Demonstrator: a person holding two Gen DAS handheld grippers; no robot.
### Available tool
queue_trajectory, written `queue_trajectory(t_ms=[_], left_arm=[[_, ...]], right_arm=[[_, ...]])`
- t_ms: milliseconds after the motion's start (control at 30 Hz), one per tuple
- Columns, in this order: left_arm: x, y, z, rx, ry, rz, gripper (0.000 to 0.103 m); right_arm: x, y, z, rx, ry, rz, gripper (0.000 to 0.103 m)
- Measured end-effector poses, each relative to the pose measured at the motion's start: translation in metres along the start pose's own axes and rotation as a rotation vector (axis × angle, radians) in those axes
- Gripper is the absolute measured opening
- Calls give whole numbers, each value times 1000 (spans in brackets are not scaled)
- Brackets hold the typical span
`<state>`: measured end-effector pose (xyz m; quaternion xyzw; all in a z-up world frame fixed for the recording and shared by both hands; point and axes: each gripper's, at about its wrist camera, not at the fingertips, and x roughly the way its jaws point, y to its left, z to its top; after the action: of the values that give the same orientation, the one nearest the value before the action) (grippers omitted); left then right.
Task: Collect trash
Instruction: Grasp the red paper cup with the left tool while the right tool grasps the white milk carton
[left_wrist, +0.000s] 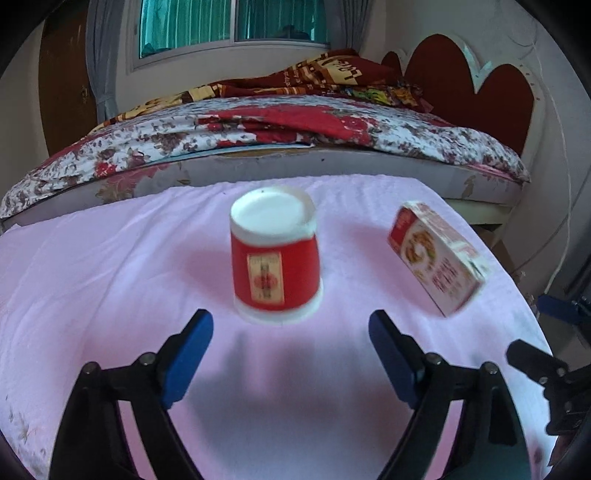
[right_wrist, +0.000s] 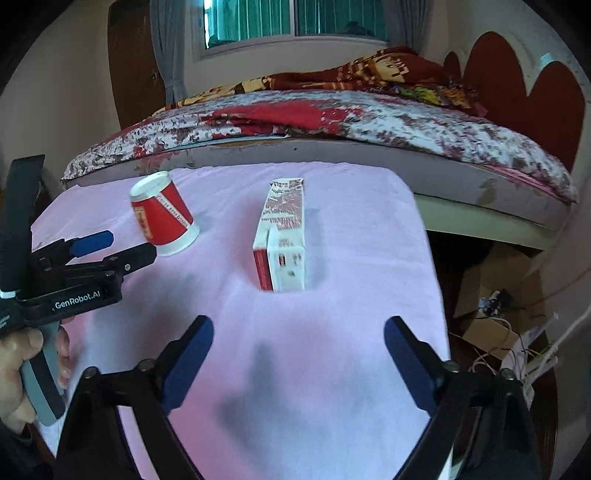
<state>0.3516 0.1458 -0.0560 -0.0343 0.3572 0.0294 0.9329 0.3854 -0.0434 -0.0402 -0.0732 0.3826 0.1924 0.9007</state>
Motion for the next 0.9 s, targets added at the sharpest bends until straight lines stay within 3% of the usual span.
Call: queue_trajectory(t_ms=[133,333,400,467,567,600,633,900], left_arm=[[20,9,12,-27,3,17,87],[33,21,21,-91,13,-3,87],[36,22,22,-99,17,-11,87],[37,21,24,-100,16,-18,84],[40,18,27,-99,14,-37,80],[41,17,28,-93,12,-50,74],[42,15,28,-89,16,-59,61],[18,0,24,-24,26,-97,53]], right_arm=[[34,3,22,-8,21,16,87],[71,8,45,-16,59,17,69],[78,6,49,-9,65,15,50],[82,5,51,-2,75,18,39],[83,6,52,-6,77,23,39],[82,6,51,-11,77,22,39],[79,6,51,-16,75,23,39],[42,-3,42,-19,42,8,39]])
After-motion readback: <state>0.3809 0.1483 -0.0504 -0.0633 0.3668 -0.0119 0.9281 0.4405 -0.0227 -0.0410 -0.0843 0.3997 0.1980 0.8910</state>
